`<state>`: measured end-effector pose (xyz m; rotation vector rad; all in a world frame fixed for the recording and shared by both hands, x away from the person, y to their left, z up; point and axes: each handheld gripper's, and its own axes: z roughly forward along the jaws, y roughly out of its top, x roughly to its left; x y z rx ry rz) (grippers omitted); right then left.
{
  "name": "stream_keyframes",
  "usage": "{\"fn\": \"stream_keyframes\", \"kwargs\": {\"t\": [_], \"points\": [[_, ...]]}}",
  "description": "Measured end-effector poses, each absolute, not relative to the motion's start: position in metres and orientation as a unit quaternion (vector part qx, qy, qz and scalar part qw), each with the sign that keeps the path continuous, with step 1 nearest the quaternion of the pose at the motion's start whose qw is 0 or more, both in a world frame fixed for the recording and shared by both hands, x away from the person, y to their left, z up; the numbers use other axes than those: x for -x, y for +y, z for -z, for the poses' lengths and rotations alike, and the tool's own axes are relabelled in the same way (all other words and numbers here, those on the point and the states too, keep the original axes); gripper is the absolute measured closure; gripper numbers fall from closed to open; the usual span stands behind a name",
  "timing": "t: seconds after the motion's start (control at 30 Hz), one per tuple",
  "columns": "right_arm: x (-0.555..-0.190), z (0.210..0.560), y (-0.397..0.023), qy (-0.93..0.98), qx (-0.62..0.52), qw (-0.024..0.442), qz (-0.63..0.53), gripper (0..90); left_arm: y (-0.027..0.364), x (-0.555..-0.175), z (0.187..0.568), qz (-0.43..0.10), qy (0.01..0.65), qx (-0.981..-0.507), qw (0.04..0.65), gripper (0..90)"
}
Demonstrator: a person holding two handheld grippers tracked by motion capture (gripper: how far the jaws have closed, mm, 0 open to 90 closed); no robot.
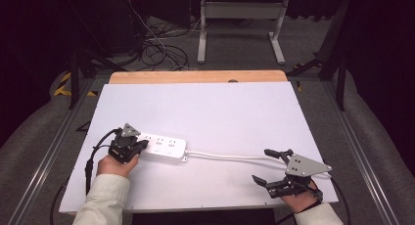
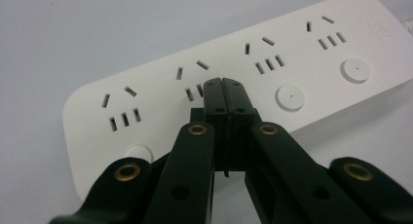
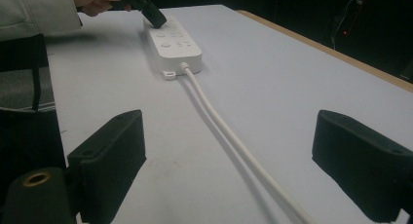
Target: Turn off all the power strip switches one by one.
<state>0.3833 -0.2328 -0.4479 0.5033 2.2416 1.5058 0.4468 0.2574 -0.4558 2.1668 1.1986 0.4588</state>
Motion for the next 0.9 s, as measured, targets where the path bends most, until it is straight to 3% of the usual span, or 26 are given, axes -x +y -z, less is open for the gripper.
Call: {"fn": "stream_keyframes", "kwargs": {"t": [0.4,0.63,0.77,0.9], "points": [[-0.383,0.448,-0.232,0.801,-0.178,0.195,-0.537,12.6,0.257,-0.445,0.458,-0.175,0.454,-0.817,0.310,90.0],[-0.383,0.448,-0.233,0.801,-0.178,0.196,-0.537,12.6,0.250,-0.441,0.452,-0.205,0.441,-0.824,0.291,90.0],[-0.384,0.448,-0.234,0.800,-0.179,0.195,-0.538,12.5,0.256,-0.437,0.434,-0.202,0.442,-0.806,0.338,90.0],[-0.385,0.448,-0.233,0.801,-0.178,0.195,-0.537,12.5,0.256,-0.436,0.430,-0.205,0.436,-0.809,0.336,90.0]]}}
